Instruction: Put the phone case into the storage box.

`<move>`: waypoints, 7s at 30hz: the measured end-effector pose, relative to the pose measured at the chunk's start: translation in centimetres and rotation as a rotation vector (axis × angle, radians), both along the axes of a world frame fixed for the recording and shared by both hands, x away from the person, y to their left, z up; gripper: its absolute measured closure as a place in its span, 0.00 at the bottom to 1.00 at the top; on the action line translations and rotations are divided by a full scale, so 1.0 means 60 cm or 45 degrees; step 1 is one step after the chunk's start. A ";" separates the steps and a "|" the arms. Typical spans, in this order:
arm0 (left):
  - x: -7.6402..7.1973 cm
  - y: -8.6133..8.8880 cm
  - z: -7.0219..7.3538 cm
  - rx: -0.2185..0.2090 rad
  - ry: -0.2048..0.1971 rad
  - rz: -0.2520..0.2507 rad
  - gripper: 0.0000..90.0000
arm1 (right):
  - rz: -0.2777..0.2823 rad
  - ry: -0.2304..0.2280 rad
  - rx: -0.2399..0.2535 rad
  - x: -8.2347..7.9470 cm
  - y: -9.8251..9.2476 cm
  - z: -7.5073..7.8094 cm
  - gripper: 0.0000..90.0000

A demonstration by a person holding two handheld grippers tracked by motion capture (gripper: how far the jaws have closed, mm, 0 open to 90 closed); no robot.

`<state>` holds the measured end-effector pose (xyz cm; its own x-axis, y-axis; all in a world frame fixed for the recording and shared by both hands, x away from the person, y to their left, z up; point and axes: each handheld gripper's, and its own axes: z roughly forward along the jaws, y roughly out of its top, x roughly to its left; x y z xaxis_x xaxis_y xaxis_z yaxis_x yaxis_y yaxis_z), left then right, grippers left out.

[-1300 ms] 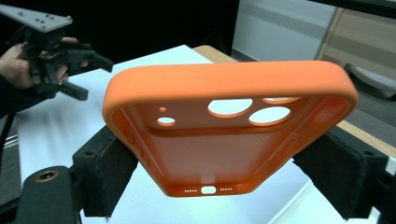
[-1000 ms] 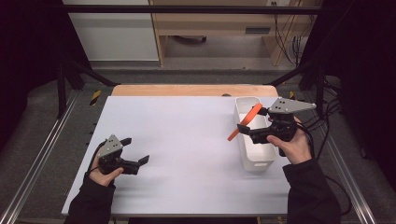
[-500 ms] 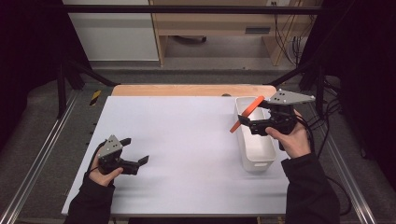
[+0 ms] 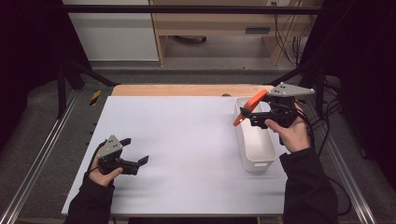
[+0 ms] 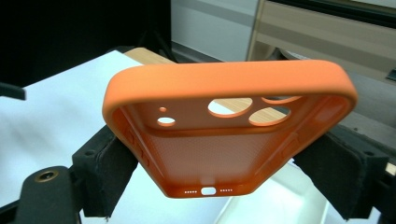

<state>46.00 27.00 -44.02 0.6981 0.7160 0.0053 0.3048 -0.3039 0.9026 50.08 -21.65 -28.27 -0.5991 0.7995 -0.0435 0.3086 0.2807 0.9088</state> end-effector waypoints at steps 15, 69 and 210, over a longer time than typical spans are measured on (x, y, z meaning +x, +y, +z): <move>0.001 0.000 -0.001 0.006 0.001 -0.003 0.00 | -0.153 0.033 0.012 0.036 -0.004 0.003 0.17; 0.006 -0.006 -0.009 0.029 0.011 -0.033 0.00 | -0.513 0.161 -0.052 0.175 -0.001 -0.030 0.17; 0.011 -0.013 -0.022 0.070 0.036 -0.057 0.00 | -0.624 0.322 -0.080 0.263 0.011 -0.158 0.01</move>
<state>46.65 26.19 -45.33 0.7299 0.6831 0.0235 0.3150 -0.3666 0.8754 65.85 -20.96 -37.75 -0.1553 0.9879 -0.0033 0.6230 0.1005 0.7757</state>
